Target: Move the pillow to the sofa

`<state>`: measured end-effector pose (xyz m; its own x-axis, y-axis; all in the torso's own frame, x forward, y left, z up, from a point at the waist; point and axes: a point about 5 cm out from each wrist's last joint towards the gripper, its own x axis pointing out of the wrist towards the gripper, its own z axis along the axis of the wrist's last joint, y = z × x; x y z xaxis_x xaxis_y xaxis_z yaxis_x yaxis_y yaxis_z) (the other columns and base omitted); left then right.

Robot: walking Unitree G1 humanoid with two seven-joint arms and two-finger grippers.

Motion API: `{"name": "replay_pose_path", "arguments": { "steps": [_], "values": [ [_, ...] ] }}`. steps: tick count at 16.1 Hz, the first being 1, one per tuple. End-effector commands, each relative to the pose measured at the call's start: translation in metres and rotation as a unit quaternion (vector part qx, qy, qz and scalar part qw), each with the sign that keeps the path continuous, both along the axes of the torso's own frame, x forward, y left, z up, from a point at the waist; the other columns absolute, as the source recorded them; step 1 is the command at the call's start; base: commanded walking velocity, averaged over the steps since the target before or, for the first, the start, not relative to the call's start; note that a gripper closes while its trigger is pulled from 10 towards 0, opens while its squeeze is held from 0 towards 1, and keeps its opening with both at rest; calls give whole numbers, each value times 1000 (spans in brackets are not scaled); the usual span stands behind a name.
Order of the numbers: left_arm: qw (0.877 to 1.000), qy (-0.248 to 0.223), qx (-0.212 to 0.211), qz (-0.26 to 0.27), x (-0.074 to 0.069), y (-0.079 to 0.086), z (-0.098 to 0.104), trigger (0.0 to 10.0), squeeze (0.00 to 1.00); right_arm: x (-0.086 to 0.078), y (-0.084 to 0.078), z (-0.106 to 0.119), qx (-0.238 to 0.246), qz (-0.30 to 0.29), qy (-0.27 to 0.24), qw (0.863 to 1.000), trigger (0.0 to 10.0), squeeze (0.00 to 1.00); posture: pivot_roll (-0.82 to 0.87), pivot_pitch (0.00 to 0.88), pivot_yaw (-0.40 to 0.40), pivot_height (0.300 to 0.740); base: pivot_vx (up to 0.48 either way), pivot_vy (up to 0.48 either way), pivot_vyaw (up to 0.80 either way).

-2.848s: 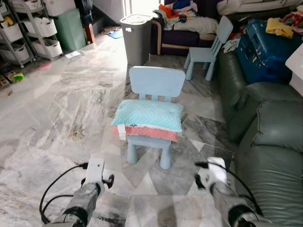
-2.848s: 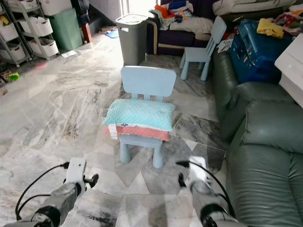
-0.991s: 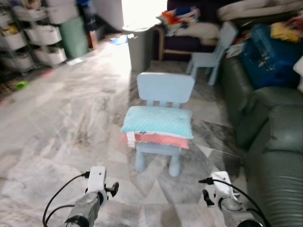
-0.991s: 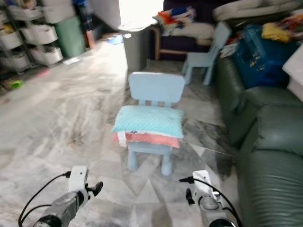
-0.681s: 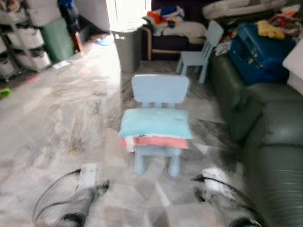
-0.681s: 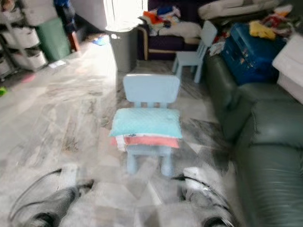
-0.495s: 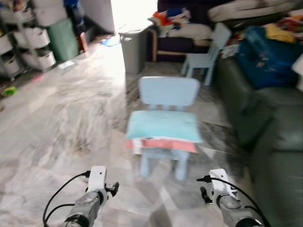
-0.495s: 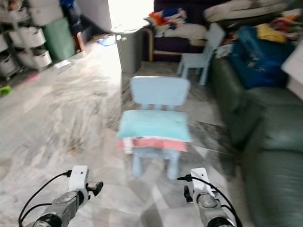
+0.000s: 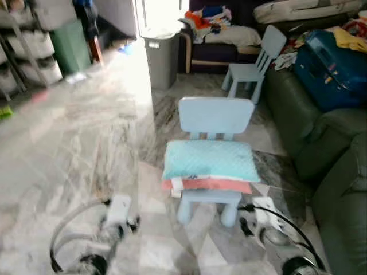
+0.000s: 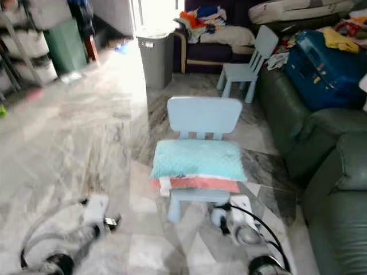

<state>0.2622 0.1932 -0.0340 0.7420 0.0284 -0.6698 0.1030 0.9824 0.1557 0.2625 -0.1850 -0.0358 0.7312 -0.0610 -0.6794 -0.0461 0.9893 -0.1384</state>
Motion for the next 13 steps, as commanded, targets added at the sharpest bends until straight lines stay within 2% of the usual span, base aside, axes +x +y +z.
{"name": "replay_pose_path", "arguments": {
  "steps": [1,3,4,5,8,10,13],
  "values": [
    [999,-27,-19,12,6,-3,5,10000,0,1,-4,1,-18,-5,-6,1000,10000,0,-38,0,-1,740,0,0,0],
    [997,-38,-60,22,10,-7,9,10000,0,-1,-5,0,-19,-7,5,1000,10000,0,-37,0,-1,740,0,0,0],
    [998,-41,-20,38,13,-3,11,10000,0,-3,-5,-2,-20,-1,9,1000,10000,0,-37,0,-1,740,0,0,0],
    [998,-13,-40,44,10,-4,7,10000,0,-4,-5,-2,-27,7,12,1000,10000,0,-35,0,-4,740,0,0,0],
    [995,-8,-101,28,6,-17,3,10000,0,-8,-3,-6,-34,22,19,999,10000,0,-41,0,-2,740,0,0,0],
    [994,-8,-104,37,5,-17,2,10000,0,-9,-4,-6,-39,28,22,999,10000,0,-45,0,-1,740,0,0,0],
    [993,-6,-112,38,4,-15,1,10000,0,-12,-5,-8,-49,39,26,998,10000,0,-45,0,-3,740,331,0,0]
  ]
}}
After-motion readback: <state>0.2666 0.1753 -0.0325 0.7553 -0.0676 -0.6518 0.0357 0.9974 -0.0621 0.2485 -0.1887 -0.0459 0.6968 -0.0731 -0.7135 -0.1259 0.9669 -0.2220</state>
